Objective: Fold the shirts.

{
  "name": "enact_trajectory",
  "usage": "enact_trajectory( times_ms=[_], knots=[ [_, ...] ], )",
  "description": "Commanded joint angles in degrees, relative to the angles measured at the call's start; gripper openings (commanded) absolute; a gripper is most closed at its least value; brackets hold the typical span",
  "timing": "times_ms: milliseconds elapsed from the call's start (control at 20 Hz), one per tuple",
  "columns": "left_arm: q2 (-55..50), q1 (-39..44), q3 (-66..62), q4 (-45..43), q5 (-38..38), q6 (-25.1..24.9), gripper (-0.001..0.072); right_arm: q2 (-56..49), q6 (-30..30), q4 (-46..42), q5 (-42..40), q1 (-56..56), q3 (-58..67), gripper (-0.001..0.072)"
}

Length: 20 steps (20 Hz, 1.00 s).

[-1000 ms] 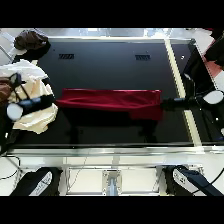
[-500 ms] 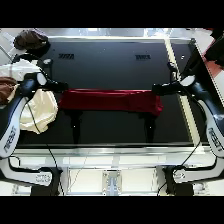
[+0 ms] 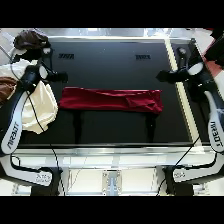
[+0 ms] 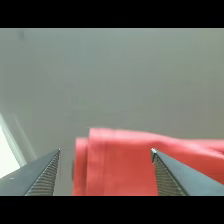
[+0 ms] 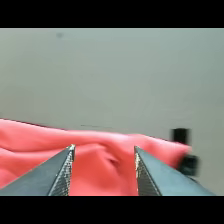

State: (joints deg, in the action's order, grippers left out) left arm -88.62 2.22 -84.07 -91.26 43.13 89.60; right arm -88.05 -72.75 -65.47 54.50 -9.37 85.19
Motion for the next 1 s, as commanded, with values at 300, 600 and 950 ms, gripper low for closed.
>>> enact_trajectory(
  times_ms=[300,600,950],
  knots=[
    [9.57,9.73,-2.86,-0.28,-1.75,-3.06,0.0645,0.22,1.27,18.47,14.95,-23.37,-9.64,0.0448],
    [6.14,14.71,-2.86,-0.22,-1.68,1.33,0.0645,-15.26,9.62,30.27,21.35,-22.75,-9.35,0.0628],
    [5.25,14.71,-2.84,-0.07,2.08,1.73,0.0645,-22.21,10.73,29.31,18.86,-15.3,-4.74,0.0623]
  ],
)
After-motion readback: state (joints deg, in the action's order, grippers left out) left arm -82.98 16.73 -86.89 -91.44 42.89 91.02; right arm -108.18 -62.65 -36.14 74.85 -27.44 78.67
